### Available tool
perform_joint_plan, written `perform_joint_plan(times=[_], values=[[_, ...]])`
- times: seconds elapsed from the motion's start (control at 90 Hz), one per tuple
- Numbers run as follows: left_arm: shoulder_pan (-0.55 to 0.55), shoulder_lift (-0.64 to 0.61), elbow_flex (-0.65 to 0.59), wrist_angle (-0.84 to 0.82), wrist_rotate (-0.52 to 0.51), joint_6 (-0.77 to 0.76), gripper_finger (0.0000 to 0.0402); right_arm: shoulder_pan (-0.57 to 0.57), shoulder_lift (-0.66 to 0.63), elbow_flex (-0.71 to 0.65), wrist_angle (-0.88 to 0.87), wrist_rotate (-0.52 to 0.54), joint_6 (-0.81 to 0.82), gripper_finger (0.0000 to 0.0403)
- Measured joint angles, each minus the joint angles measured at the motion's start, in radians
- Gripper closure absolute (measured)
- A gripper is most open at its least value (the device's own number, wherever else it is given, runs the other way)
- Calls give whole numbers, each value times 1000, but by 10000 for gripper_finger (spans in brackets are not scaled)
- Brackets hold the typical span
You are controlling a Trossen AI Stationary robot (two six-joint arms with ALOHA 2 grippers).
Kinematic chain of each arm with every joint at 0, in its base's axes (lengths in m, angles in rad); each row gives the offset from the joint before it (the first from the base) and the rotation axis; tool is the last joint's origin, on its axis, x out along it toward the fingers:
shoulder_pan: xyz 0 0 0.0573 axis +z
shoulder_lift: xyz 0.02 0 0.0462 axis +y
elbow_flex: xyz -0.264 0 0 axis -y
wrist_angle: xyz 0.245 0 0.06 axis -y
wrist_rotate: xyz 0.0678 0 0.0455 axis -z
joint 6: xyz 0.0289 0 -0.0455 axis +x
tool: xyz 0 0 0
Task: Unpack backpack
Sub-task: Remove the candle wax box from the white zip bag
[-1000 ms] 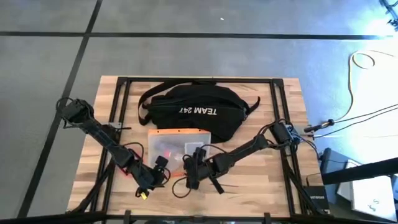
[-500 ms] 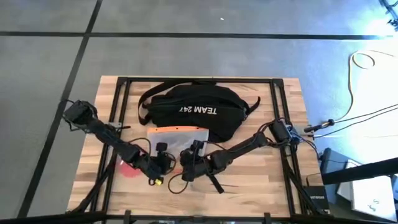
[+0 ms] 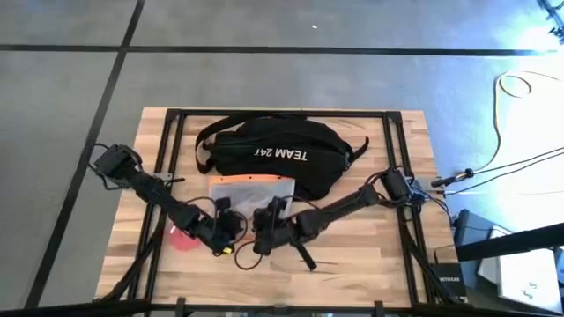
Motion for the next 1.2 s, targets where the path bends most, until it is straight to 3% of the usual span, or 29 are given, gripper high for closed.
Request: perform_joint_plan(times=[0.178, 0.389, 0.6, 0.767, 1.0, 1.2], values=[[-54, 0, 54, 59, 23, 37, 261, 1, -2, 16, -61, 70, -9, 100], [-66, 0, 73, 58, -43, 94, 261, -1, -2, 17, -69, 93, -7, 100], [-63, 0, 74, 210, 59, 86, 261, -11, -2, 17, -70, 119, -18, 100], [-56, 0, 74, 202, 1, 56, 261, -30, -2, 17, -66, 143, -32, 100], [-11, 0, 73, 135, -6, -35, 261, -48, -2, 24, -67, 144, -32, 100], [54, 0, 73, 94, 122, -32, 253, -47, -2, 57, -72, 135, -46, 100]])
